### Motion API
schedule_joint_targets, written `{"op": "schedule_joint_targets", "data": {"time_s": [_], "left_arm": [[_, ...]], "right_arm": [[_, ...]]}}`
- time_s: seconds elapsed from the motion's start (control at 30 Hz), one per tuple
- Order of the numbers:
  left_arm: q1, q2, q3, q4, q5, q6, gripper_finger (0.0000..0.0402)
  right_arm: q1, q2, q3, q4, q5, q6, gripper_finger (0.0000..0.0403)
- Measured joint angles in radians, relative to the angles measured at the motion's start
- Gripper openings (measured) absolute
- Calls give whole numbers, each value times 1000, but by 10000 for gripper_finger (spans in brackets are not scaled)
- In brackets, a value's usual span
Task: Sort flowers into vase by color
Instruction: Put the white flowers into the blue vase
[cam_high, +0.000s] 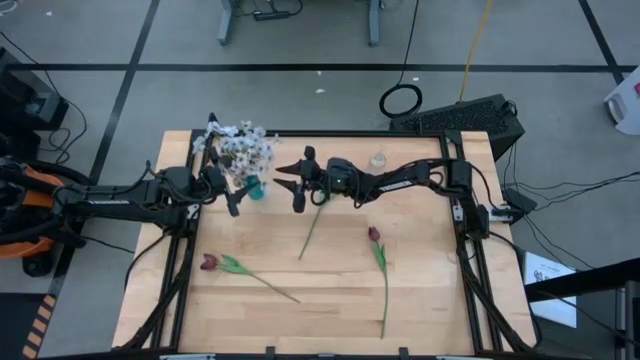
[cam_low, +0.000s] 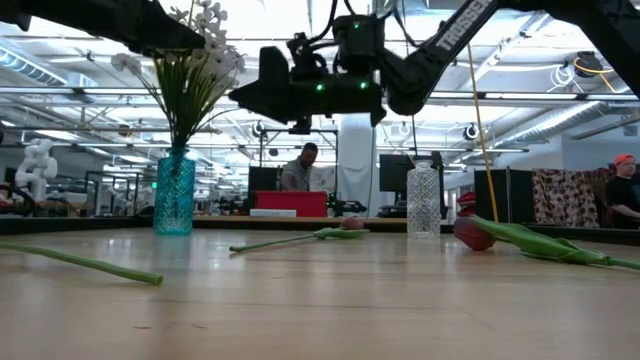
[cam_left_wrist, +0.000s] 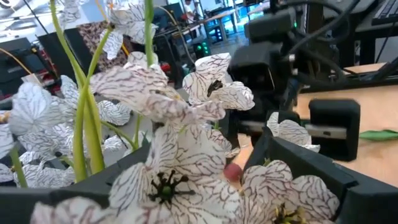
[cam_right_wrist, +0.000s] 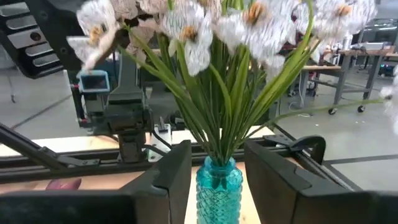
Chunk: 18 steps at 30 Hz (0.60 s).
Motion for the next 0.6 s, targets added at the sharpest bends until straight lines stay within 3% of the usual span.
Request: {"op": "schedule_joint_targets", "data": {"time_s": [0.17, 0.3, 0.43, 0.6], "left_arm": [[0, 1, 0, 0, -12, -1, 289], [0, 1, 0, 0, -16, -1, 289], [0, 1, 0, 0, -19, -1, 289], [0, 1, 0, -4, -20, -1, 289]], "right_arm": [[-5, 95, 77, 5, -2, 69, 139], [-2, 187, 203, -87, -2, 81, 153], [8, 267, 323, -189, -4, 75, 196], [9, 321, 387, -192, 4, 76, 269]]}}
